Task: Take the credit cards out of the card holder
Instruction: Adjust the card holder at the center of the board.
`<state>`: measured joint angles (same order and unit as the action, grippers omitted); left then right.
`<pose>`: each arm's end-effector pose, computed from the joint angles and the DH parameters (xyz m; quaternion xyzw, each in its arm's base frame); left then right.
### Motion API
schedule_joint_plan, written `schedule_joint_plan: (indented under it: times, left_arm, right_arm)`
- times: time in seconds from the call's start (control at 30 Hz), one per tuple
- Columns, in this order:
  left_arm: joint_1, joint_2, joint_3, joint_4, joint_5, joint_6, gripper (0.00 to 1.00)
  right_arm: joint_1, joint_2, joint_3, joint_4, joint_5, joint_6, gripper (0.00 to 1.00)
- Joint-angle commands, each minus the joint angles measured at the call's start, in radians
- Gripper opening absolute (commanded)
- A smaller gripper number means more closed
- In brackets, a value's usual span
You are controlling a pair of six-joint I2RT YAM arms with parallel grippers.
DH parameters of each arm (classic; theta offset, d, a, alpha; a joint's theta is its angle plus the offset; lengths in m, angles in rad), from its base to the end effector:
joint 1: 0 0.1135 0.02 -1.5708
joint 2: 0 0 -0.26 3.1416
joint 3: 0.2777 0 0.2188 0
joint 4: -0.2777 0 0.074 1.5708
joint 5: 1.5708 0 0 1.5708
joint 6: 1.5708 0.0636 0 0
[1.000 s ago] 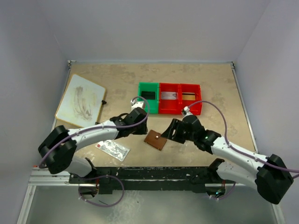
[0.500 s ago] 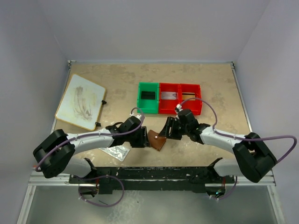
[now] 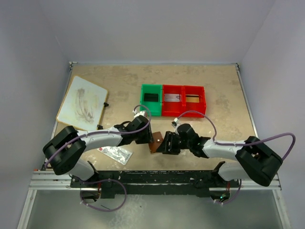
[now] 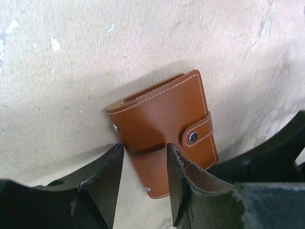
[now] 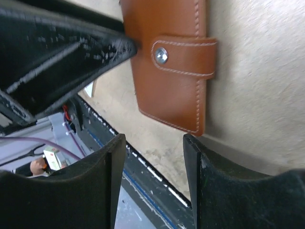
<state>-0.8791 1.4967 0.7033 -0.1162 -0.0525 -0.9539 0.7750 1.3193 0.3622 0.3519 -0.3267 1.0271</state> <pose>0.1783 -0.2101 0.1564 -0.0439 0.9445 -0.2424 0.2172 0.1543 0.1796 0.1515 0.0350 0.8765 0.4485 0.1715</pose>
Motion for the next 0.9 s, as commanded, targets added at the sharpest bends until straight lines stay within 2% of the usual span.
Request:
schedule_joint_plan:
  times: [0.0,0.27,0.37,0.53,0.7,0.87]
  left_arm:
    - [0.0,-0.001,0.057,-0.038,-0.109,0.049,0.39]
    - [0.0,-0.032,0.045,-0.092,-0.161,0.062,0.48]
    - [0.001,-0.056,0.027,-0.085,-0.161,0.05,0.48]
    - [0.001,-0.046,0.028,-0.081,-0.166,0.025,0.48]
    - [0.006,-0.04,0.021,-0.08,-0.177,-0.011,0.45]
    - [0.027,-0.045,-0.024,0.011,-0.102,-0.044,0.42]
  right_arm:
    - [0.042,-0.047,0.018,0.027,0.049,0.064,0.54]
    - [0.04,-0.156,0.223,-0.454,0.352,-0.074,0.57]
    - [0.041,-0.097,0.327,-0.501,0.413,-0.164,0.56]
    - [0.046,0.023,0.444,-0.564,0.444,-0.202,0.52]
    - [0.062,0.066,0.486,-0.561,0.443,-0.208,0.48]
    - [0.078,0.115,0.506,-0.543,0.416,-0.213,0.46]
